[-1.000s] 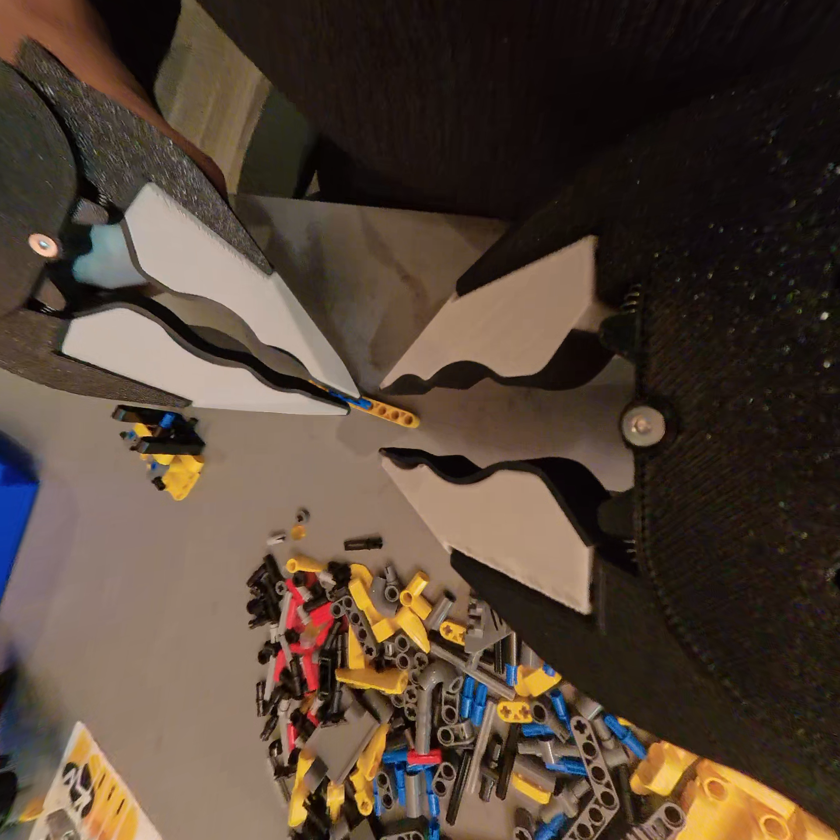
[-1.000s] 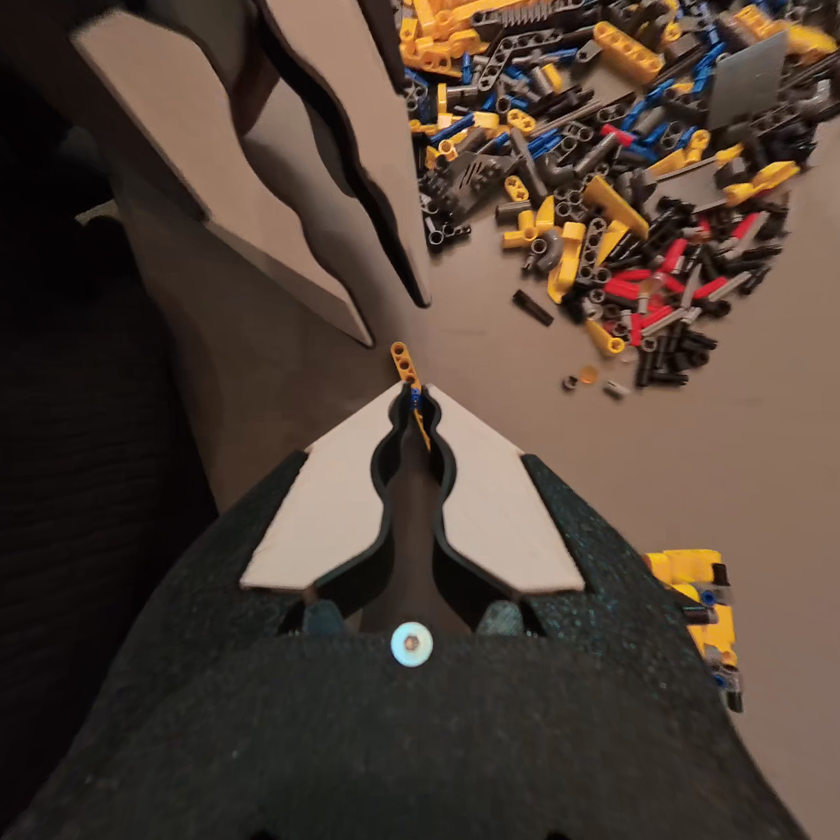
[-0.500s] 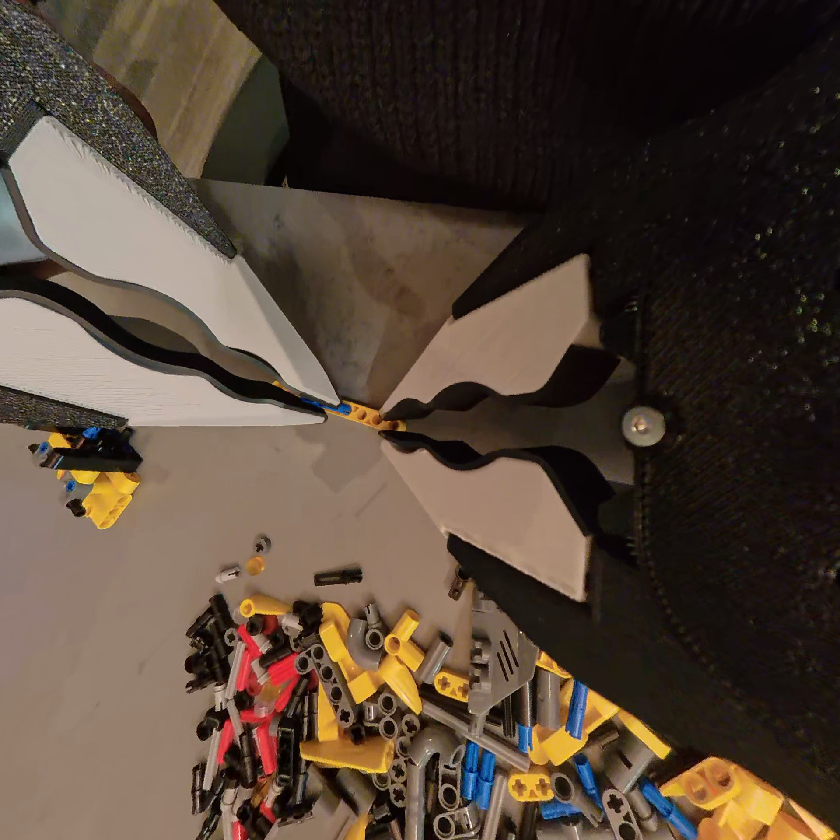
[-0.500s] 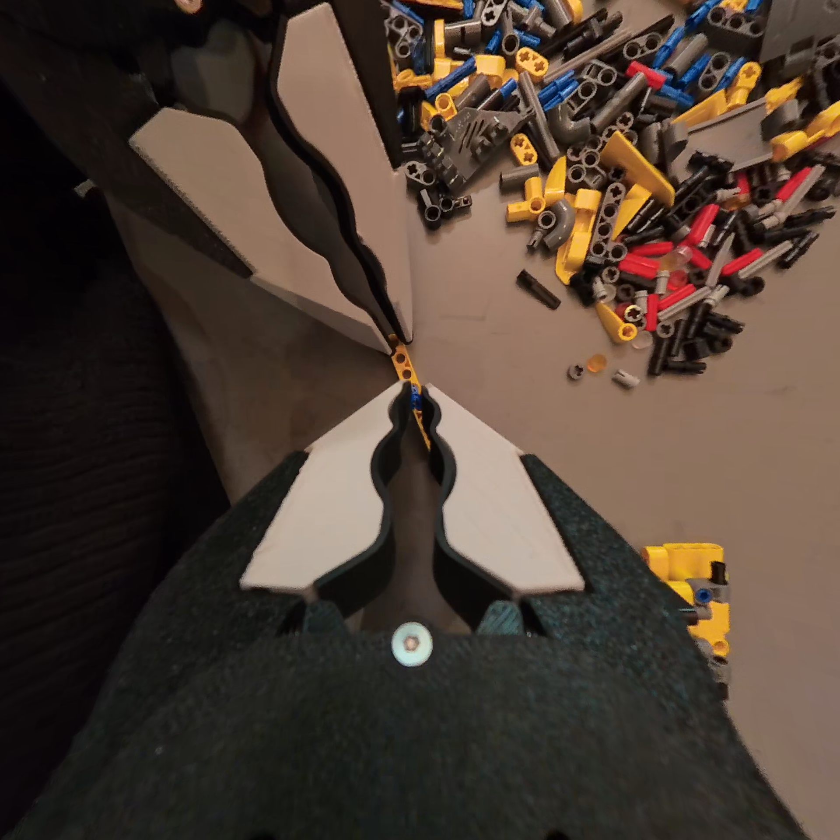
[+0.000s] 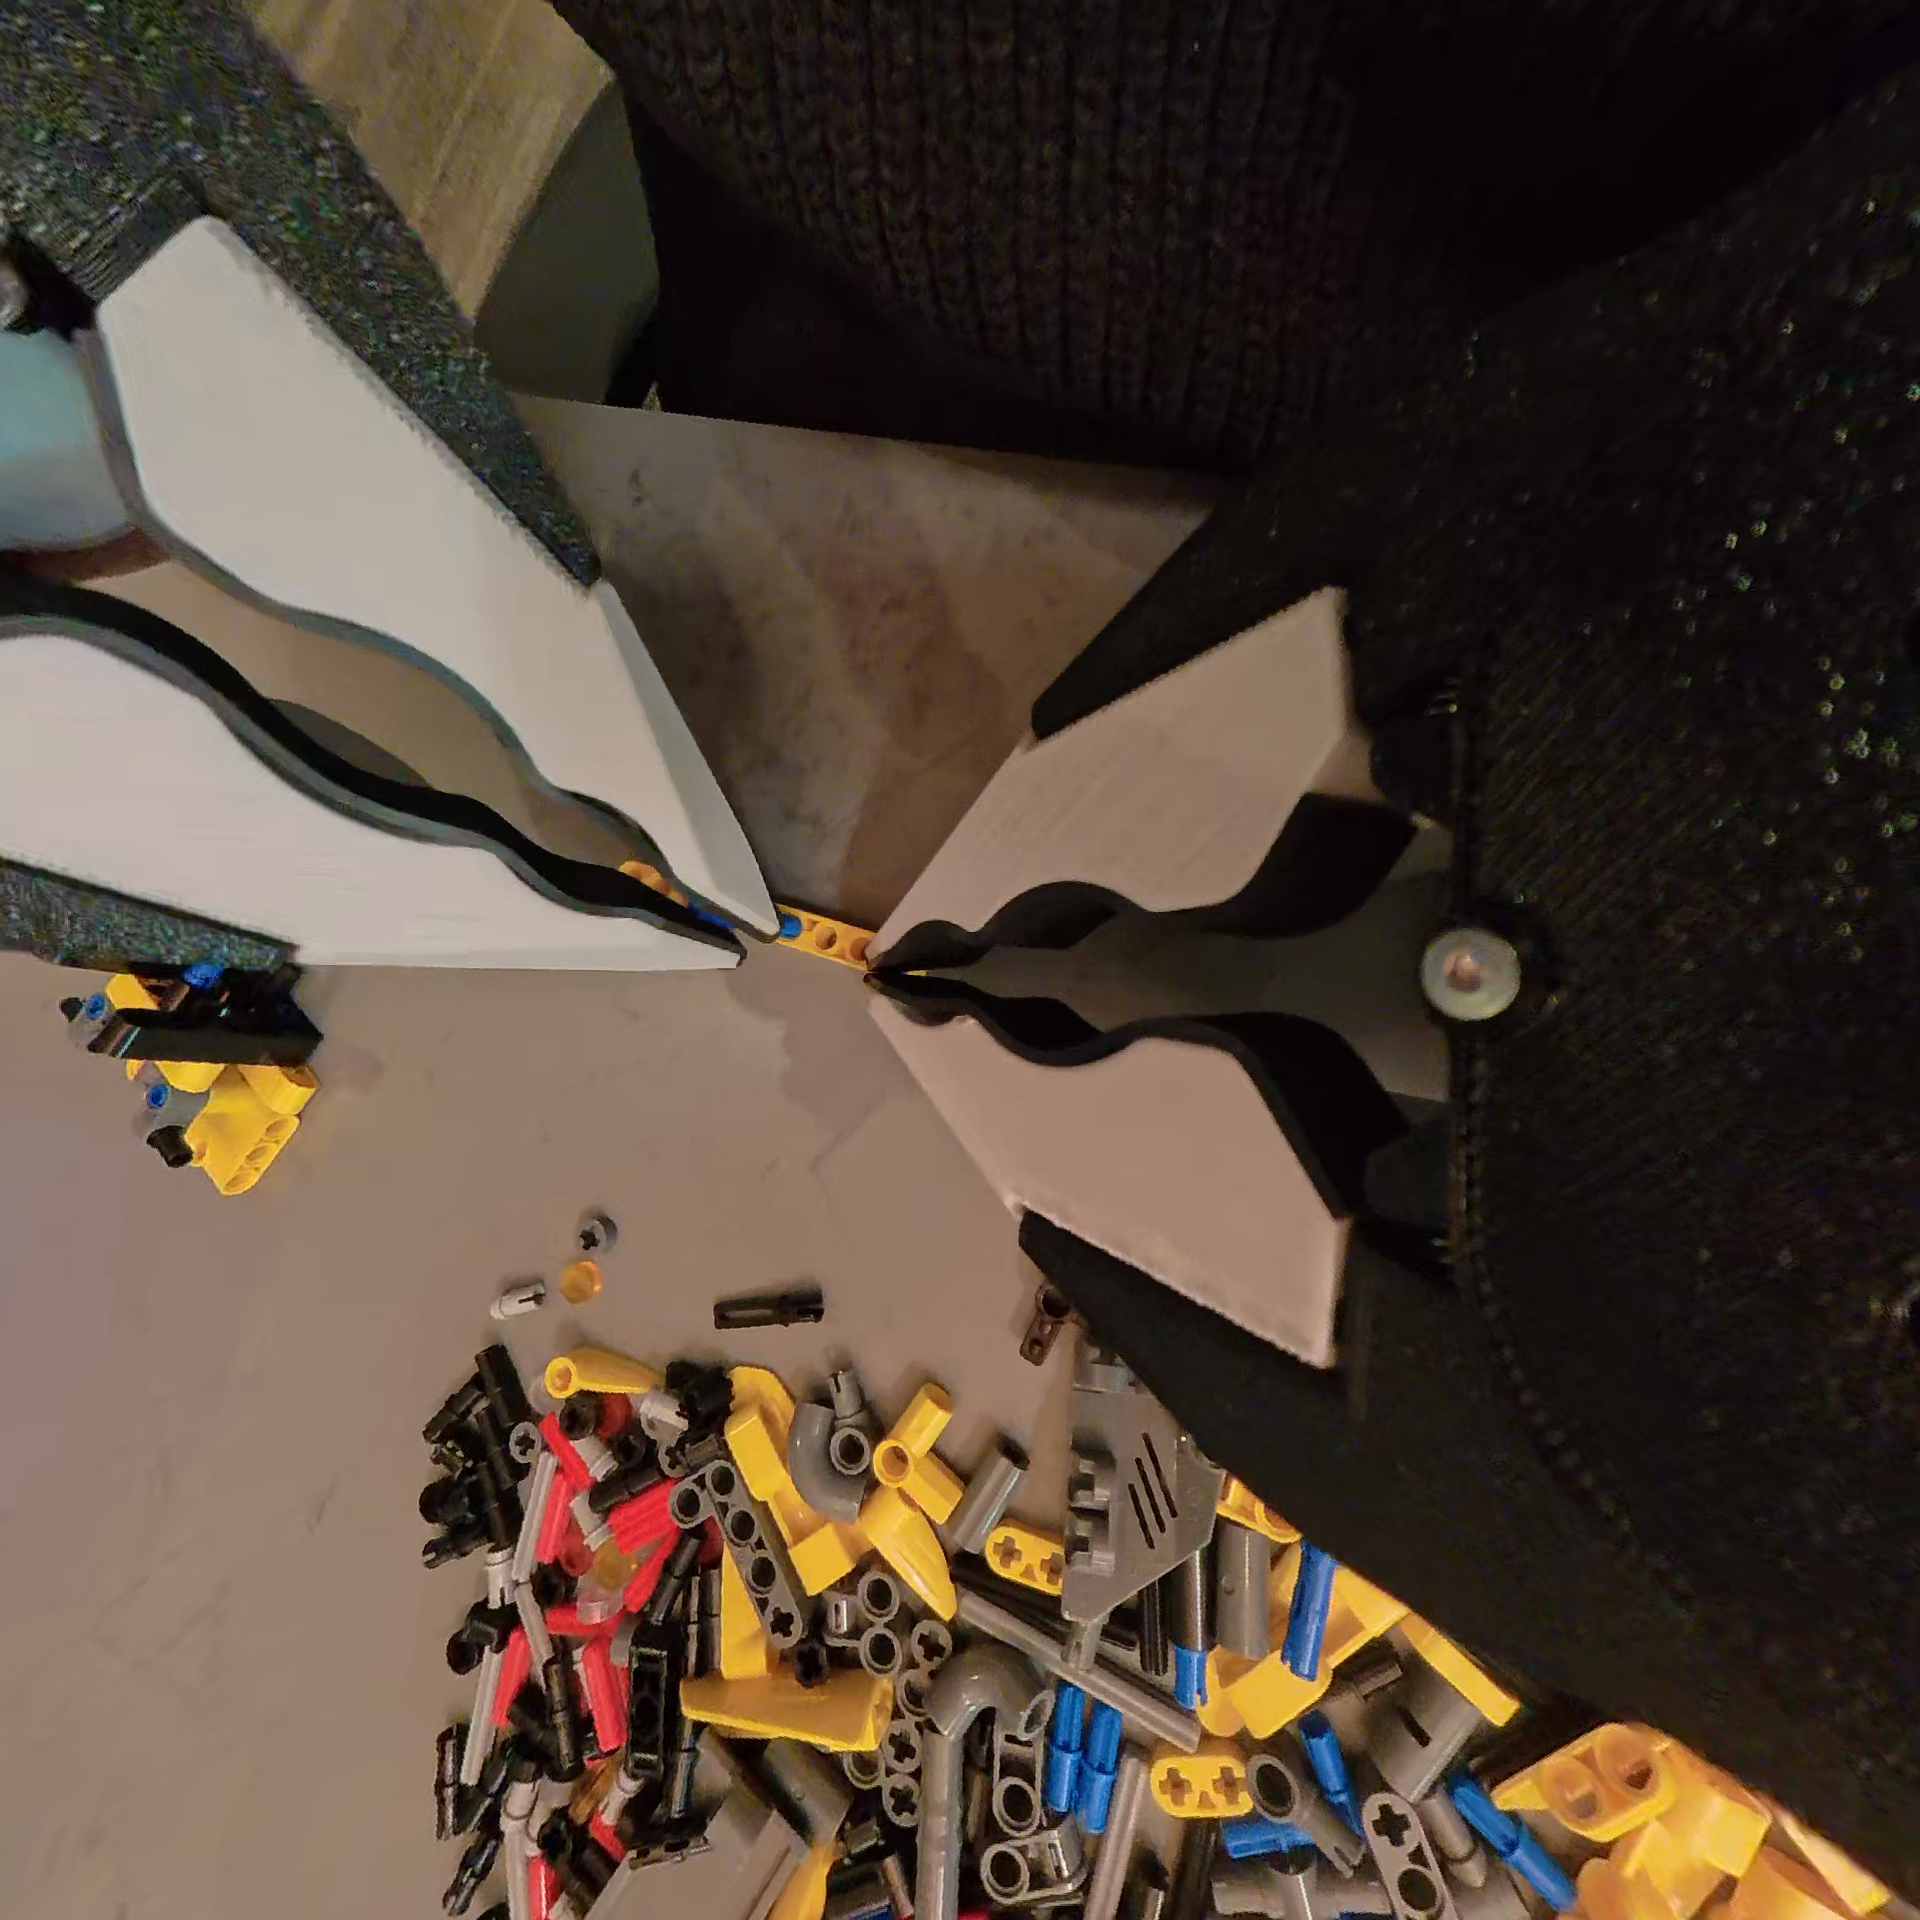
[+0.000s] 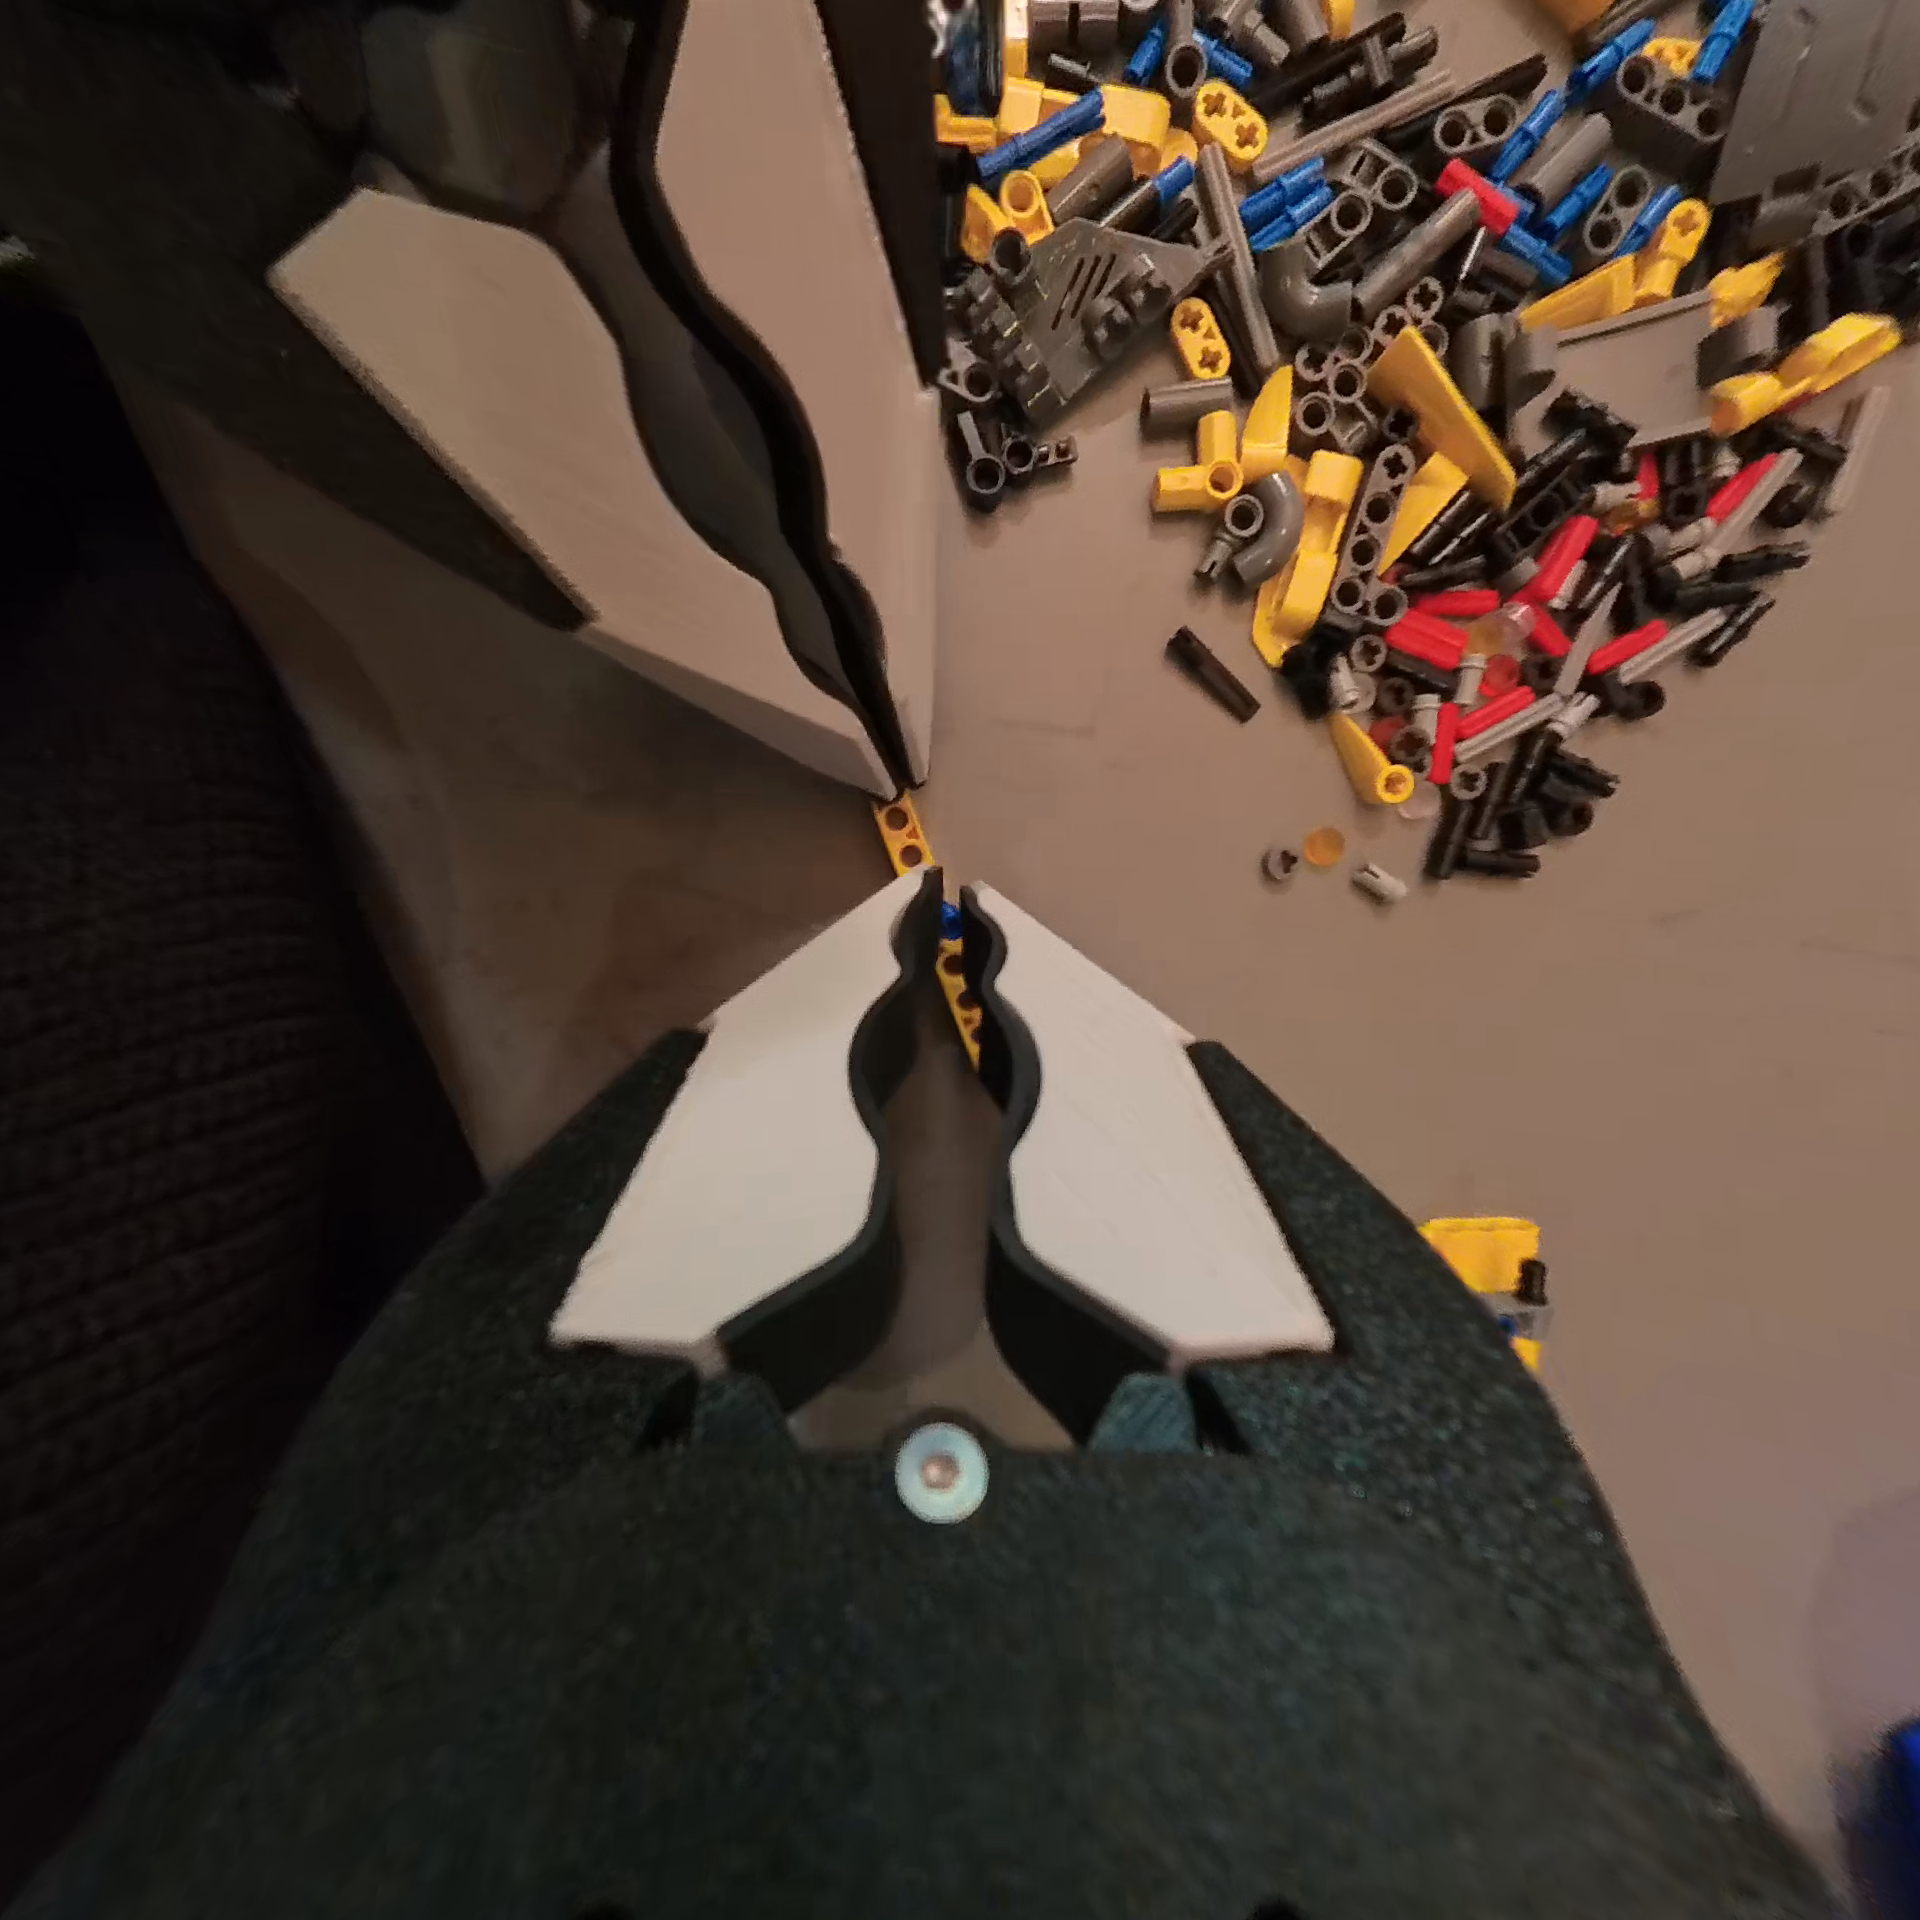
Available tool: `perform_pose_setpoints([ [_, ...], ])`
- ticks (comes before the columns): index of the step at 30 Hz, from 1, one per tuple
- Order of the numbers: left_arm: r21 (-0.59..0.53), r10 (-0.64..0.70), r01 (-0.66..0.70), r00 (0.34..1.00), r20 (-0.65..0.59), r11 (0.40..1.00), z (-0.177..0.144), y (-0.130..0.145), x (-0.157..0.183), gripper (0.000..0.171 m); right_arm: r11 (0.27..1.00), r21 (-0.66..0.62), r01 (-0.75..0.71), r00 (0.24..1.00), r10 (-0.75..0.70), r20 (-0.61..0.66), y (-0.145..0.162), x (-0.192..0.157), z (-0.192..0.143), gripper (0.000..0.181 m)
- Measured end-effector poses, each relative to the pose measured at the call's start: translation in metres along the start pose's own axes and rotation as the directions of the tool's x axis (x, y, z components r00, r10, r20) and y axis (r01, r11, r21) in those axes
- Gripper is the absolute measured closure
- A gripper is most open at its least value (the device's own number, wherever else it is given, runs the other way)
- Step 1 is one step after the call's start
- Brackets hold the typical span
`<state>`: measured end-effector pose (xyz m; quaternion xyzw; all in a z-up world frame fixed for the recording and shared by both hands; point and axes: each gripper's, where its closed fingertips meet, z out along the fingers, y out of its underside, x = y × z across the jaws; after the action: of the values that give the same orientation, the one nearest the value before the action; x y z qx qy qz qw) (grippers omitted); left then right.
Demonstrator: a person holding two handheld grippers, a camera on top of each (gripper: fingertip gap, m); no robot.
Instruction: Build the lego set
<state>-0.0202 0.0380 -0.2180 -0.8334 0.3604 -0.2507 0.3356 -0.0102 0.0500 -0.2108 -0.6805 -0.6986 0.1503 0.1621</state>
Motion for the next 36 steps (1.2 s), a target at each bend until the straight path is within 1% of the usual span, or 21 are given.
perform_pose_setpoints([
  [3,-0.002,-0.013,0.013,1.000,-0.005,1.000,0.000,0.000,0.000,0.171,0.998,-0.014,0.066,0.995,-0.066,-0.072,0.000,0.002,0.001,0.181],
  [4,-0.004,-0.012,0.012,1.000,-0.002,1.000,0.000,0.001,-0.001,0.171,0.993,-0.070,0.096,0.991,-0.102,-0.089,0.009,0.003,0.005,0.181],
  [6,0.000,-0.016,0.016,1.000,0.014,1.000,0.000,0.000,-0.003,0.171,0.988,-0.057,0.143,0.979,-0.150,-0.136,0.009,0.004,0.007,0.181],
  [8,-0.003,-0.013,0.013,1.000,0.007,1.000,0.000,0.001,-0.002,0.171,0.984,-0.007,0.177,0.960,-0.174,-0.217,0.005,0.012,0.003,0.181],
  [9,-0.003,-0.012,0.012,1.000,0.007,1.000,0.000,0.001,-0.002,0.171,0.985,0.009,0.175,0.959,-0.168,-0.226,0.005,0.014,0.001,0.181],
  [12,-0.001,-0.031,0.031,1.000,-0.001,1.000,0.000,0.000,-0.003,0.171,0.991,0.114,0.070,0.987,-0.052,-0.153,-0.001,0.012,-0.007,0.181],
  [14,0.003,-0.043,0.043,0.999,-0.004,0.999,0.000,0.000,-0.004,0.171,0.985,0.171,0.013,0.992,0.009,-0.125,-0.003,0.015,-0.016,0.181],
  [16,0.003,-0.042,0.042,0.999,-0.004,0.999,-0.001,0.000,-0.003,0.171,0.978,0.208,-0.030,0.995,0.048,-0.082,-0.002,0.012,-0.025,0.181],
  [18,0.006,-0.037,0.037,0.999,-0.003,0.999,-0.001,0.000,-0.003,0.171,0.970,0.236,-0.060,0.998,0.059,0.011,0.002,-0.003,-0.032,0.181],
  [19,0.010,-0.034,0.034,0.999,-0.008,0.999,-0.001,-0.001,-0.002,0.171,0.967,0.247,-0.068,0.998,0.062,0.032,0.006,-0.008,-0.036,0.177],
  [22,0.024,-0.043,0.043,0.999,-0.028,0.999,-0.003,-0.002,-0.001,0.163,0.967,0.239,-0.088,0.996,0.081,0.038,0.027,-0.021,-0.043,0.169],
  [24,0.041,-0.054,0.055,0.998,-0.041,0.998,-0.005,-0.004,-0.001,0.159,0.969,0.223,-0.107,0.994,0.106,0.016,0.044,-0.026,-0.046,0.168],
  [26,0.062,-0.060,0.064,0.997,-0.055,0.996,-0.008,-0.007,0.000,0.156,0.963,0.234,-0.131,0.991,0.136,-0.008,0.057,-0.029,-0.051,0.167],
  [30,0.099,-0.070,0.074,0.996,-0.046,0.992,-0.012,-0.011,-0.003,0.152,0.931,0.312,-0.188,0.979,0.205,-0.023,0.063,-0.036,-0.070,0.167],
  [32,0.134,-0.081,0.084,0.996,-0.029,0.987,-0.017,-0.015,-0.003,0.150,0.920,0.344,-0.190,0.976,0.216,-0.040,0.066,-0.041,-0.083,0.167],
  [36,0.220,-0.103,0.107,0.994,-0.030,0.970,-0.034,-0.027,0.016,0.148,0.911,0.374,-0.175,0.970,0.226,-0.095,0.084,-0.055,-0.101,0.167],
])
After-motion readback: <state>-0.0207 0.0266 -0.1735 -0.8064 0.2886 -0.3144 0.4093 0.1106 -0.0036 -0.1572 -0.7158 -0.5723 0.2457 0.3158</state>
